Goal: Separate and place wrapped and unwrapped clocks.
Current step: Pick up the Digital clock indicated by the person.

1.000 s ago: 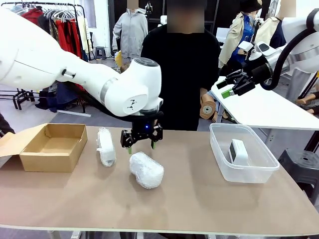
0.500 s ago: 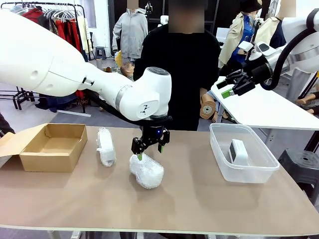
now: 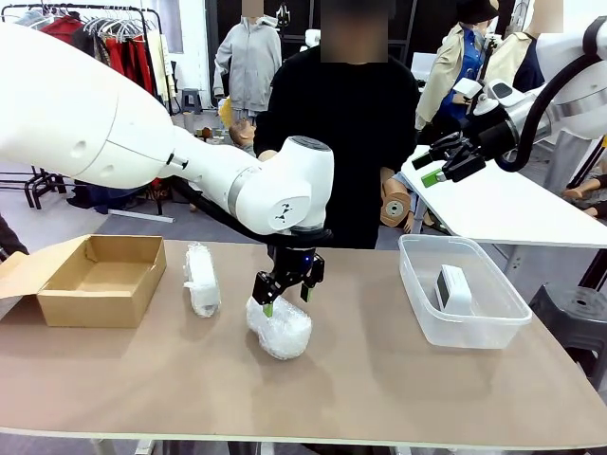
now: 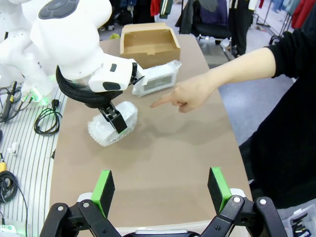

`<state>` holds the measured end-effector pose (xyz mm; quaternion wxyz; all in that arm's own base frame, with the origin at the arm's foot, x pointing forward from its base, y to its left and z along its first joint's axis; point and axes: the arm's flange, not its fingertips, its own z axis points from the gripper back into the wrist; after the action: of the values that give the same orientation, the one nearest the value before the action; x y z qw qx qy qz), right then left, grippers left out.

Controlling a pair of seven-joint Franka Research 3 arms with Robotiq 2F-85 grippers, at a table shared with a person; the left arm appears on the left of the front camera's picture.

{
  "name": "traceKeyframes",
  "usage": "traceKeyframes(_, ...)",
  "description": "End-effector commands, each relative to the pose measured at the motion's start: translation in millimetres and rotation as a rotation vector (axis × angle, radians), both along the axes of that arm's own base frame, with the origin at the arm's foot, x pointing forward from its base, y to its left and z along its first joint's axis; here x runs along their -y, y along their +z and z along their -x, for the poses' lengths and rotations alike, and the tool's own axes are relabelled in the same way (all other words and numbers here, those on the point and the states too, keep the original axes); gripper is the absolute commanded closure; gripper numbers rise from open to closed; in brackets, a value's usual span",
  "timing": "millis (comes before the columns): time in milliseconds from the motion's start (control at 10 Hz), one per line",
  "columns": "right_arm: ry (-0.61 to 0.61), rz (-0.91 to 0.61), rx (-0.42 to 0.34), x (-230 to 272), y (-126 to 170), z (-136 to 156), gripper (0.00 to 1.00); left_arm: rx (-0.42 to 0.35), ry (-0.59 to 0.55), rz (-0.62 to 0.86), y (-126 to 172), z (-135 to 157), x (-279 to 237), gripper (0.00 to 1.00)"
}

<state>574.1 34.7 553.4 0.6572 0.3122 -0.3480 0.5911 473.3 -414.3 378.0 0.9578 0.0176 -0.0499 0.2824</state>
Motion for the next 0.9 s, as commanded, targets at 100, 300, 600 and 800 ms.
traceKeyframes(100, -0.003, 0.000, 0.005, 0.3, 1.7, 0.0, 0.00, -0.002, 0.012, -0.001, -1.8, -3.3, -3.5, 0.00)
traceKeyframes(300, -0.003, 0.000, 0.005, 0.3, 1.7, 0.0, 0.00, -0.002, 0.012, -0.001, -1.8, -3.3, -3.5, 0.00)
traceKeyframes(600, -0.003, 0.000, 0.005, 0.3, 1.7, 0.0, 0.00, -0.048, 0.048, -0.005, 0.0, 0.8, -0.5, 0.00)
traceKeyframes(800, -0.003, 0.000, 0.005, 0.3, 1.7, 0.0, 0.00, -0.049, 0.073, -0.002, 2.2, 5.0, -0.5, 0.00)
